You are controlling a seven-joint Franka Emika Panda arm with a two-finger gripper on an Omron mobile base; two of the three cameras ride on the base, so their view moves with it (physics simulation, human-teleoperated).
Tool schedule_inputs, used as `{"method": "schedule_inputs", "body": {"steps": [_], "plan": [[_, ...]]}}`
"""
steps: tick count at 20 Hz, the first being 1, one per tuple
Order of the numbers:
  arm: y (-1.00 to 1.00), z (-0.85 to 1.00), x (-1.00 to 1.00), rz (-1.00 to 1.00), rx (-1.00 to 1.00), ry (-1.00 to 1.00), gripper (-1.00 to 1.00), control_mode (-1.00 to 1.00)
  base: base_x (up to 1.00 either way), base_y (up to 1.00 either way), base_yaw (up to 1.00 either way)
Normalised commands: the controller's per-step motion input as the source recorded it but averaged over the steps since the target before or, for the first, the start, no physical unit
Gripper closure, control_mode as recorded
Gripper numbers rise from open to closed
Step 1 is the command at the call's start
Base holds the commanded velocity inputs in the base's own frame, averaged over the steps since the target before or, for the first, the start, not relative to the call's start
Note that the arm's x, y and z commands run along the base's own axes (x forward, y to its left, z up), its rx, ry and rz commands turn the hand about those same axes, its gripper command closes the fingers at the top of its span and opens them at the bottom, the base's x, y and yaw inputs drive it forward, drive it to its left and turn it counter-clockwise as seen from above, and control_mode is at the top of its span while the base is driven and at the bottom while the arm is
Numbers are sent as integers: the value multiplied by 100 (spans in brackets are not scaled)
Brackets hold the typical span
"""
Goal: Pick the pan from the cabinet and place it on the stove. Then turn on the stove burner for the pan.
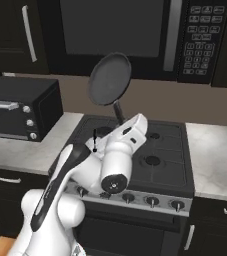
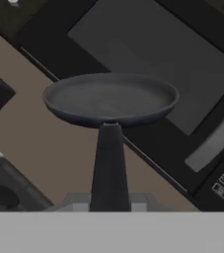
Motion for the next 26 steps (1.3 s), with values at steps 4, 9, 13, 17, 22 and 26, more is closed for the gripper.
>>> {"method": "schedule_inputs", "body": {"steps": [4,9,13,17,22,26], "plan": [[-77,-19,-1,-13,4,14,100,-100,0,0,0],[-62,-33,0,-5,2,11,100,-100,0,0,0],[-32,-49,0,0,1,11,100,-100,0,0,0],[-18,-50,0,0,0,15,100,-100,0,0,0],[-27,-47,-1,0,1,17,100,-100,0,0,0],[-52,-40,-8,0,10,19,100,-100,0,0,0]]}}
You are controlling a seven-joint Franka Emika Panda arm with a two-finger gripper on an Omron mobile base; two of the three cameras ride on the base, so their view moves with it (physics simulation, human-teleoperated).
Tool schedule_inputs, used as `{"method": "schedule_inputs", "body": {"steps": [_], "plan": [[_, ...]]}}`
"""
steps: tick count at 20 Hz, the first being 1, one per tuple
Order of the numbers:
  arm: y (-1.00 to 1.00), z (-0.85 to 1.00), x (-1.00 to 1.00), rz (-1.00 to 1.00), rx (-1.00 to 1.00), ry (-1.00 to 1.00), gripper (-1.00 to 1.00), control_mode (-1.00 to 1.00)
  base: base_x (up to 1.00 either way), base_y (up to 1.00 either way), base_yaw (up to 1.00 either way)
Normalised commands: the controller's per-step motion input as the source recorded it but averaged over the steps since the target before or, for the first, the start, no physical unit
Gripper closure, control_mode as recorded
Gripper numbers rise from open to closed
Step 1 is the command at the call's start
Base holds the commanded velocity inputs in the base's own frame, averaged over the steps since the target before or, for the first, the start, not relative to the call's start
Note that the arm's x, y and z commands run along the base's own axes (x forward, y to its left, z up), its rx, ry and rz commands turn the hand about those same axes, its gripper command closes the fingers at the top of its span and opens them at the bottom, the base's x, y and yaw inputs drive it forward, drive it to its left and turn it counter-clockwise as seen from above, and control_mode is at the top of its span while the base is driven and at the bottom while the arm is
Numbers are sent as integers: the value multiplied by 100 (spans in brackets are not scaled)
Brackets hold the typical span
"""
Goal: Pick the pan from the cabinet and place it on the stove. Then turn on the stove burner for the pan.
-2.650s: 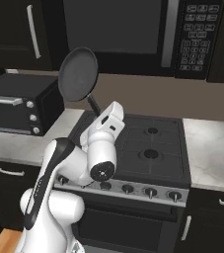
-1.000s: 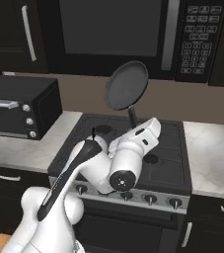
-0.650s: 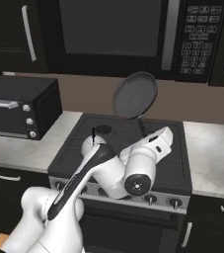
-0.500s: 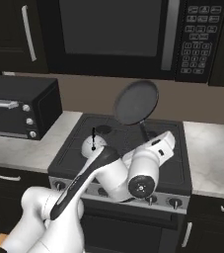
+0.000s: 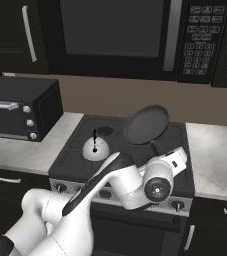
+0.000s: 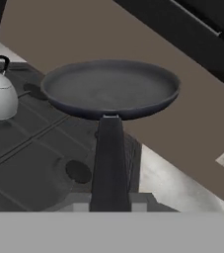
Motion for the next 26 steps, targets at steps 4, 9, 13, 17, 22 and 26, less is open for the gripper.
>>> {"method": "schedule_inputs", "body": {"steps": [4,9,13,17,22,26], "plan": [[-52,-34,-1,0,11,9,100,-100,0,0,0],[-11,-19,2,4,4,3,100,-100,0,0,0],[0,-32,11,10,0,4,100,-100,0,0,0],[0,-41,12,9,0,6,100,-100,0,0,0],[0,-40,14,7,0,7,100,-100,0,0,0],[-1,-29,12,5,0,10,100,-100,0,0,0]]}}
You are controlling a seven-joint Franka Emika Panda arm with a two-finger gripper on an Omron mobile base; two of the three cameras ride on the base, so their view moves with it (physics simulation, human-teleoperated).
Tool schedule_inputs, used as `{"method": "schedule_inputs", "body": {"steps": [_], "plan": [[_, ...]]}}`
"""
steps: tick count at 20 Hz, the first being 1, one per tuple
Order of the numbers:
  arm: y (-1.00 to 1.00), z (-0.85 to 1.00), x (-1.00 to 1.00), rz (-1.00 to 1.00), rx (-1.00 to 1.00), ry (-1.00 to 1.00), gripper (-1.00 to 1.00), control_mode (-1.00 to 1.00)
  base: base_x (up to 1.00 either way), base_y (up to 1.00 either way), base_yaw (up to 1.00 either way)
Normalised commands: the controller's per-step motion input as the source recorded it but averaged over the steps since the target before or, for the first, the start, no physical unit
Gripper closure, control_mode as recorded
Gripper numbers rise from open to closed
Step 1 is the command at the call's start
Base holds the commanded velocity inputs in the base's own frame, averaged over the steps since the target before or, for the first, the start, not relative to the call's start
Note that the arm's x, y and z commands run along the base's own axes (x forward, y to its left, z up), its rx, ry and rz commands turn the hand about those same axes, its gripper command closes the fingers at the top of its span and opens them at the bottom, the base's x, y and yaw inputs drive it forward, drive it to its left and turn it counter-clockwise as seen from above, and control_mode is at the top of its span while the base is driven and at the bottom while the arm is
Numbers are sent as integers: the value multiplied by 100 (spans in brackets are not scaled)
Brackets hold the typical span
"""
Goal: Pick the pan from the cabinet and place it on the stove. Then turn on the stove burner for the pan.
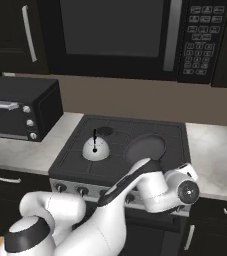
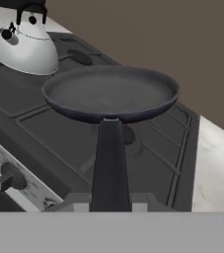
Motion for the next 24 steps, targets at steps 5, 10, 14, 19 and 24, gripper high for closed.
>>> {"method": "schedule_inputs", "body": {"steps": [5,10,14,19,24], "plan": [[-11,-29,12,3,1,11,100,-100,0,0,0],[-19,-28,16,4,2,9,100,-100,0,0,0],[-33,-21,17,3,4,7,100,-100,0,0,0],[-38,-20,15,2,5,6,100,-100,0,0,0],[-27,-27,10,2,3,8,100,-100,0,0,0]]}}
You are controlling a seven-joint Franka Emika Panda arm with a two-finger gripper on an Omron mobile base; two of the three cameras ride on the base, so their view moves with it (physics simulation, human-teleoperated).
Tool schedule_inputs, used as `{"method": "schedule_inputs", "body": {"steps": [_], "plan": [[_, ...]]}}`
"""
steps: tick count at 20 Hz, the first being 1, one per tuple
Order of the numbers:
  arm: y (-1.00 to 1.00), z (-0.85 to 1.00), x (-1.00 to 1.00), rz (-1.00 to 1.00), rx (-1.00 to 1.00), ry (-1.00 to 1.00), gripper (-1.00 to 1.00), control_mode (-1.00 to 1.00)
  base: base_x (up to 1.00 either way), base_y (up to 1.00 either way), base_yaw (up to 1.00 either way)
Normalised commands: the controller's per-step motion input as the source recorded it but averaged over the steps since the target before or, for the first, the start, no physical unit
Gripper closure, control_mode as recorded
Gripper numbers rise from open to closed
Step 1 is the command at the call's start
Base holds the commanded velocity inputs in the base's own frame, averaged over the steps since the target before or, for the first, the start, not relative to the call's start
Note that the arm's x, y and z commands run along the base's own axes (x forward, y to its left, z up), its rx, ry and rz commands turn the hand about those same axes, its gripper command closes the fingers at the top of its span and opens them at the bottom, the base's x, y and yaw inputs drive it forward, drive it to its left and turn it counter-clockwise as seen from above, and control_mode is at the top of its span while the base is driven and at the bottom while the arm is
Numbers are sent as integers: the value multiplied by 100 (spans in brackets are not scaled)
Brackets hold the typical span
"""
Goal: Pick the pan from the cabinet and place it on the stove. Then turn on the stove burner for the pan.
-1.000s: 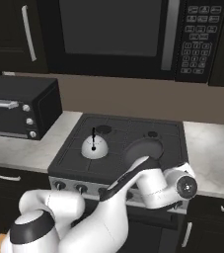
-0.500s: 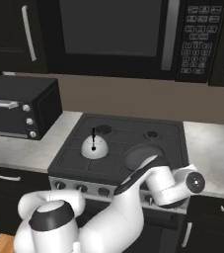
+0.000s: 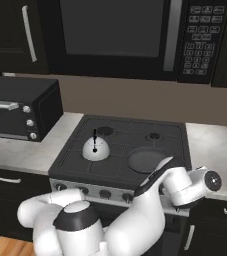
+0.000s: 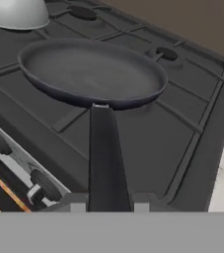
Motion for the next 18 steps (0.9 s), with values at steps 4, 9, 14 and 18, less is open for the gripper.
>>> {"method": "schedule_inputs", "body": {"steps": [4,9,14,18], "plan": [[-14,-36,13,1,1,11,-100,-100,0,0,0],[-2,-26,20,0,3,12,-100,-100,0,0,0],[0,-1,3,1,5,11,-100,-100,0,0,0],[2,5,-25,0,3,2,-100,-100,0,0,0]]}}
